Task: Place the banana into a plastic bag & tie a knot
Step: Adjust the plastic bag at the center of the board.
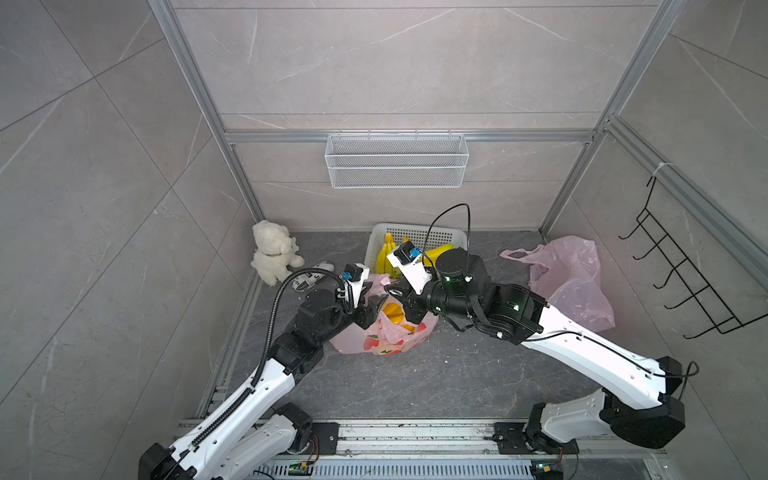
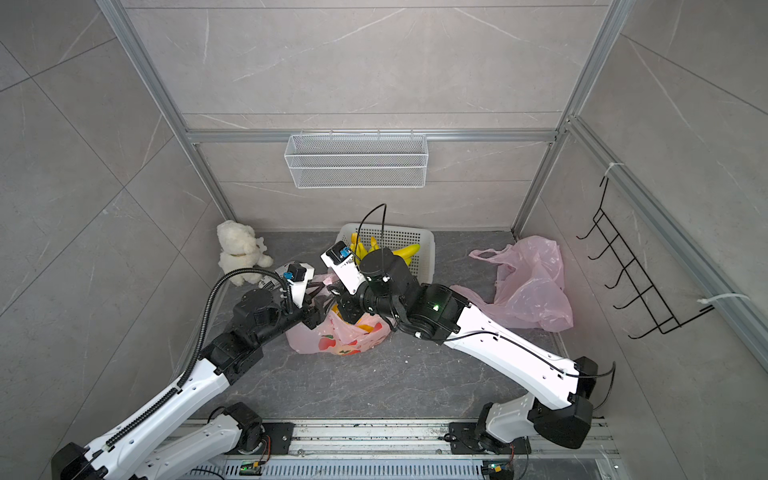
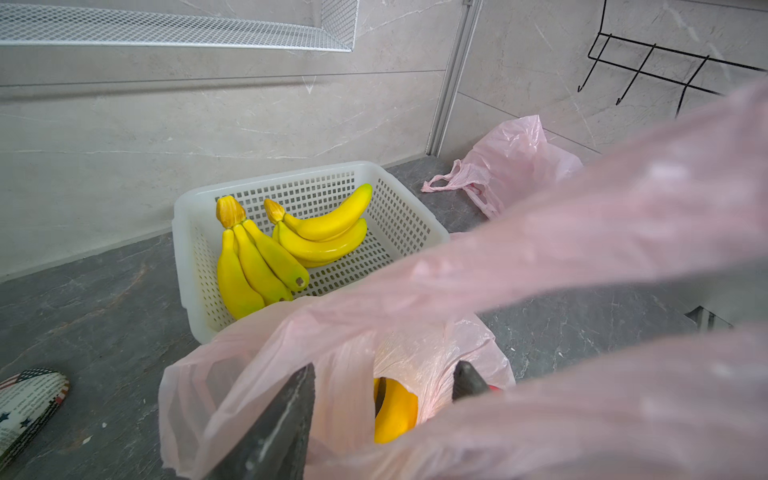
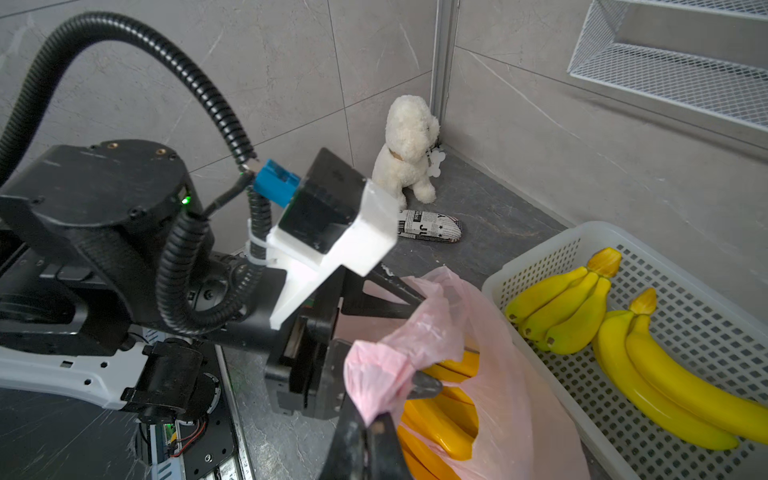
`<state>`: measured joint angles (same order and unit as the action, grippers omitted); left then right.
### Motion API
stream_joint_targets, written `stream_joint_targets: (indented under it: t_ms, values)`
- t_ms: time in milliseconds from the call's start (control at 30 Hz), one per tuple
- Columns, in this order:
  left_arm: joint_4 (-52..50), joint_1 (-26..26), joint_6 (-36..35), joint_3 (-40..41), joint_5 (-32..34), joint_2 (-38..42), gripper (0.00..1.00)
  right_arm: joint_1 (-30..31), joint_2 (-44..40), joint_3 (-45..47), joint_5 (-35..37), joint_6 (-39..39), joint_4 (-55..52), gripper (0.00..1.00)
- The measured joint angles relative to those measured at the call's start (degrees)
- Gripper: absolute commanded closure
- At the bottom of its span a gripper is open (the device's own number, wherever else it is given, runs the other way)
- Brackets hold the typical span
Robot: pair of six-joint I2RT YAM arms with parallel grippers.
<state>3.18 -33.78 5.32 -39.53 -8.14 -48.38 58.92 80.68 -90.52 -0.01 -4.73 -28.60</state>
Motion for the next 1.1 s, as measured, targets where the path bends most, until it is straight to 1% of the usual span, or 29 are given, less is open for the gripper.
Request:
stream_joint_targets:
  t_ms: [100,300,367,400,500,567,633,700,833,967,1100]
  values:
    - [0.2,0.0,-0.3,2.8,0.1,4.6,0.47,0.0,0.0,-0.1,0.9,0.0,-0.3,1.0]
    - [0.3,0.0,-0.4,5.8,-1.0,12.9,0.38,0.0,0.0,-0.7,2.2,0.0,-0.3,1.0]
    - [0.4,0.0,0.0,6.4,-2.3,14.4,0.21,0.0,0.0,-1.4,2.3,0.0,-0.3,1.0]
    - [0.4,-0.1,-0.1,6.6,-2.6,15.0,0.14,0.0,0.0,-1.6,2.3,0.1,-0.3,1.0]
    - [0.3,-0.2,0.8,7.5,-2.5,17.0,0.08,0.0,0.1,-2.3,2.3,0.5,-0.3,1.0]
    - [-0.1,-0.3,0.6,7.7,-1.9,17.9,0.01,0.0,0.2,-2.4,2.2,0.8,-0.2,1.0]
    - [-0.2,-0.3,0.3,7.3,-0.8,18.2,0.0,0.0,0.3,-2.4,1.7,1.3,-0.2,1.0]
    - [-0.4,-0.3,-0.4,6.0,0.2,17.0,0.0,0.0,0.4,-2.4,1.2,1.6,-0.3,1.0]
    - [-0.4,-0.3,-2.5,0.4,0.9,11.1,0.0,0.0,0.4,-2.4,0.3,2.2,-0.2,1.0]
    - [-1.2,-0.3,-4.8,-5.4,-1.3,4.2,0.0,0.0,0.4,-2.4,-0.1,2.9,-0.2,1.0]
    - [-2.1,-0.3,-6.6,-8.0,-4.8,-1.4,0.0,0.0,0.4,-2.4,-0.5,3.3,-0.2,1.0]
